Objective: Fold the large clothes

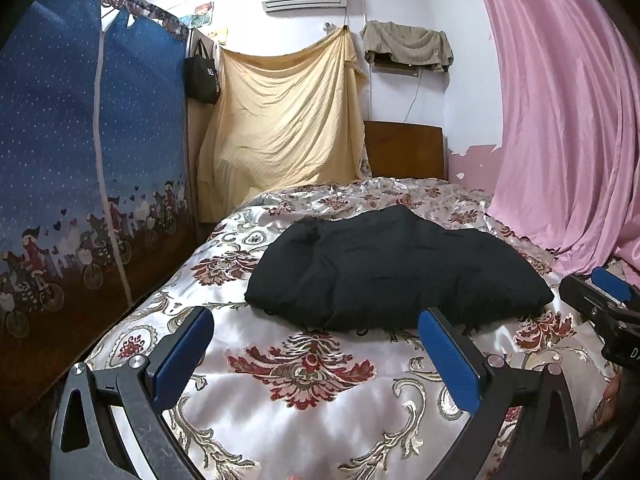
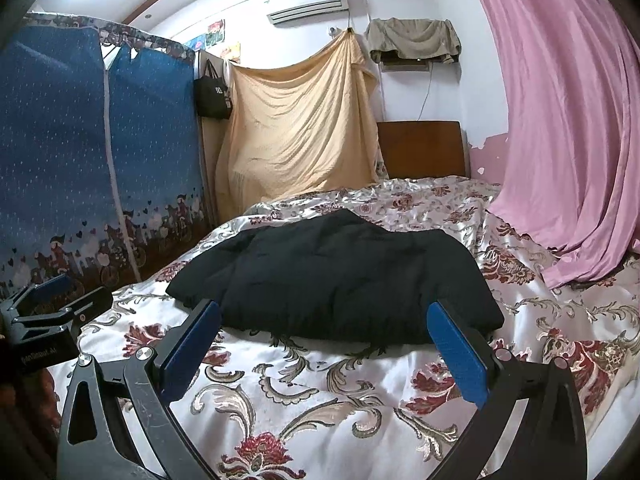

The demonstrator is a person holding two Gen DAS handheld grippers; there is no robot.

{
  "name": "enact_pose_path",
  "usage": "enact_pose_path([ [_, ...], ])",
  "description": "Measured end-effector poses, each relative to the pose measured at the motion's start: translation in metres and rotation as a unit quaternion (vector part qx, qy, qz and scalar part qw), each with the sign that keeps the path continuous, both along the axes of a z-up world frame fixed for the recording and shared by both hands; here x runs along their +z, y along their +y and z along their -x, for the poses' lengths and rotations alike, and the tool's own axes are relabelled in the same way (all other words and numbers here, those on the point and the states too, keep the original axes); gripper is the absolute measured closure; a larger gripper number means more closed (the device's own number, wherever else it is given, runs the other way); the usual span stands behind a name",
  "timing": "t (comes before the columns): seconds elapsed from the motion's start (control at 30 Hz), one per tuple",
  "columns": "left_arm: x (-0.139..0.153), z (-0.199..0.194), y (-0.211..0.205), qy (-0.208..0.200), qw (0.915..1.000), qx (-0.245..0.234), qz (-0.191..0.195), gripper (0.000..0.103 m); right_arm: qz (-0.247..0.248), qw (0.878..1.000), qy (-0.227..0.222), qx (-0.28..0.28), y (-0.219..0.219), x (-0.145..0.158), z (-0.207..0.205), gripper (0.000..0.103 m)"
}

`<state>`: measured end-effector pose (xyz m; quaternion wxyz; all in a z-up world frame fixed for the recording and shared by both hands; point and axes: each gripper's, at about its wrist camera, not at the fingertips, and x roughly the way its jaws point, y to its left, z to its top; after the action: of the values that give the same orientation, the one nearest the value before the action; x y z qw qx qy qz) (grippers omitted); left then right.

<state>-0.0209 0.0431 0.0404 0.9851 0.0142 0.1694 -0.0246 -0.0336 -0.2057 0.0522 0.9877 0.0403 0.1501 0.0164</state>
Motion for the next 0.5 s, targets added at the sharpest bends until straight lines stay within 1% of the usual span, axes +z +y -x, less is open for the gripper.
enact_pose_path([
  [0.5, -0.0071, 0.0016, -0.0001, 0.013, 0.9998, 0.005, -0.011, 0.000, -0.003, 1.000, 0.018, -0.005, -0.0058, -0.0080, -0.0035, 0.001],
])
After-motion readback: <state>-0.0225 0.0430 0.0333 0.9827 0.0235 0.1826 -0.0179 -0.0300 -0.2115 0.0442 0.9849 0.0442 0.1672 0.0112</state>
